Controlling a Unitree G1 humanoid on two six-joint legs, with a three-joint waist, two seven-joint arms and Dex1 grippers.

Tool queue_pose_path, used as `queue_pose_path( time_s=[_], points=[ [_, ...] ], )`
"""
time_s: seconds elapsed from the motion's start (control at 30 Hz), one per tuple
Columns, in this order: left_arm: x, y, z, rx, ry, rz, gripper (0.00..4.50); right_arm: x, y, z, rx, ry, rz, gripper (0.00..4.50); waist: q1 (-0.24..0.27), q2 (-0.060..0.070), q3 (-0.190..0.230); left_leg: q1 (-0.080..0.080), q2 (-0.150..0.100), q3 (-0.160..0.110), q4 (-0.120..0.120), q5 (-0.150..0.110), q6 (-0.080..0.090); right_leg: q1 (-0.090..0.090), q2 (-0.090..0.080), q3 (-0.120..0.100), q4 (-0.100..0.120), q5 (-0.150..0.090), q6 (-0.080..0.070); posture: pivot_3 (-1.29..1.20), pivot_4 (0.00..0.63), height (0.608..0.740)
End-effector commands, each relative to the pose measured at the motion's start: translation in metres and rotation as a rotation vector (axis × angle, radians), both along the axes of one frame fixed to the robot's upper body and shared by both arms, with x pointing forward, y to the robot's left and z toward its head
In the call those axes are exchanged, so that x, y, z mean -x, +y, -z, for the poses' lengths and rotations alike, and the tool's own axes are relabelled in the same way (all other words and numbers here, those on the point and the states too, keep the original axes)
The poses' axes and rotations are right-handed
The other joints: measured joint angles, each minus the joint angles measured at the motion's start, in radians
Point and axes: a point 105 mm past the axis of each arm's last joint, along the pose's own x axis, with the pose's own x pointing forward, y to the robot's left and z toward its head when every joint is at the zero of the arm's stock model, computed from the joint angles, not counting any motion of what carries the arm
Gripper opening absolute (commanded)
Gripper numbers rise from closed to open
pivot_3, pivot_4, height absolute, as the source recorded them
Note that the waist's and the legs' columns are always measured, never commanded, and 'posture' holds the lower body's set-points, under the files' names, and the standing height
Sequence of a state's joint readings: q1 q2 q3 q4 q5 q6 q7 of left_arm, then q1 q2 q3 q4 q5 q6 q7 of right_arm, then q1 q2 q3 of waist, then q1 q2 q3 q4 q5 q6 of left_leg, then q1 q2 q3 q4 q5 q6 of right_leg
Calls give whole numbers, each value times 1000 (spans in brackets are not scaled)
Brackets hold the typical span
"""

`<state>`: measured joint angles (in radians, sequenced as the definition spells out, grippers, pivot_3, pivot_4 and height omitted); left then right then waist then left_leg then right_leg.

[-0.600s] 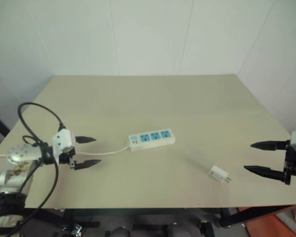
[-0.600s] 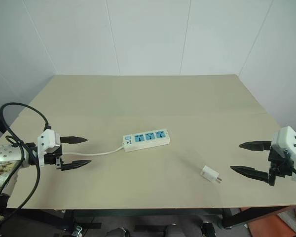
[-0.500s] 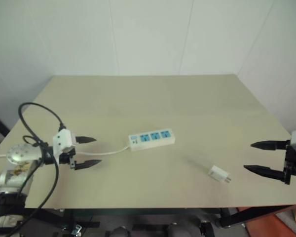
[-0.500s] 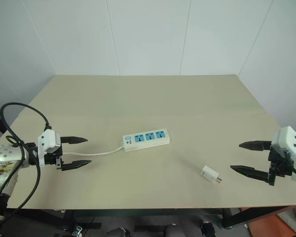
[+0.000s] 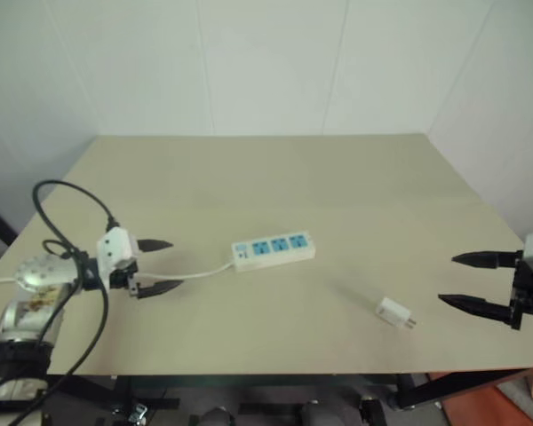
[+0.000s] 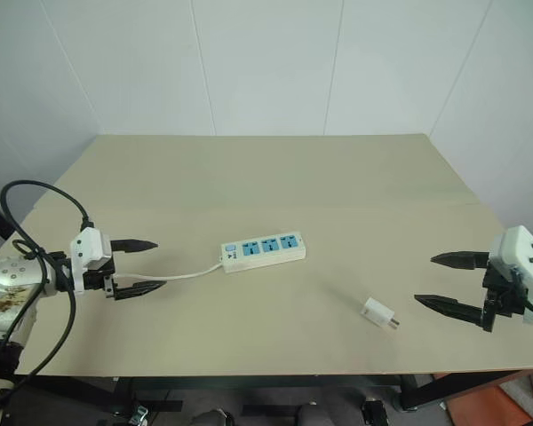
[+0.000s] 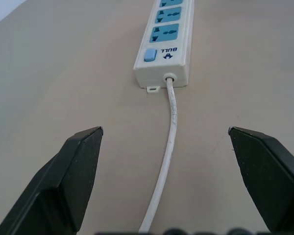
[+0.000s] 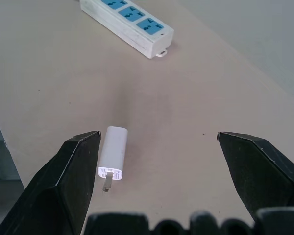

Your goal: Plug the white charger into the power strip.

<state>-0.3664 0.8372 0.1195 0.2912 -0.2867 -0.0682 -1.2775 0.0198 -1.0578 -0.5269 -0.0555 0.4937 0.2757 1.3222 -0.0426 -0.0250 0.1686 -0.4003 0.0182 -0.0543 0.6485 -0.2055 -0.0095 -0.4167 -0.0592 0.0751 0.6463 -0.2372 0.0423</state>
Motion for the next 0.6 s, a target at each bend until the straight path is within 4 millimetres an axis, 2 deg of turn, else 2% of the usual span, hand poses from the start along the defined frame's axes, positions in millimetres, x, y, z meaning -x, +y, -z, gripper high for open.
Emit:
queue_pose_path(
  time_s=[0.03, 0.17, 0.33, 0.47, 0.6],
  points=[
    [-2, -1, -10, -8, -45, 13, 4487, 1, -2, -12, 0, -50, 5, 4500, 0, 0, 0, 0, 0, 0, 0, 0, 0, 0, 0, 0, 0, 0, 0, 0, 150, 740],
    [-3, 1, -8, -4, -51, 2, 4487, 1, -2, -11, -1, -46, 7, 4500, 0, 0, 0, 0, 0, 0, 0, 0, 0, 0, 0, 0, 0, 0, 0, 0, 150, 740],
    [-14, -1, -6, 66, -82, -10, 4487, -1, 2, -9, -7, -46, 4, 4500, 2, 0, 0, 0, 0, 0, 0, 0, 0, 1, 0, 0, 0, 0, 0, 0, 150, 740],
    [-20, -19, 4, 152, -48, 97, 4487, -1, 9, -8, -17, -52, -2, 4500, 5, 0, 0, 1, -1, 0, 1, 0, 0, 3, 0, 0, 0, 0, 1, 0, 150, 740],
    [-38, -43, 10, 214, -45, 160, 4487, 1, 26, -9, -42, -65, -35, 4500, 10, -1, 0, 1, -1, -1, 2, 0, 0, 4, 0, -1, -1, 0, 1, 0, 150, 740]
  ],
)
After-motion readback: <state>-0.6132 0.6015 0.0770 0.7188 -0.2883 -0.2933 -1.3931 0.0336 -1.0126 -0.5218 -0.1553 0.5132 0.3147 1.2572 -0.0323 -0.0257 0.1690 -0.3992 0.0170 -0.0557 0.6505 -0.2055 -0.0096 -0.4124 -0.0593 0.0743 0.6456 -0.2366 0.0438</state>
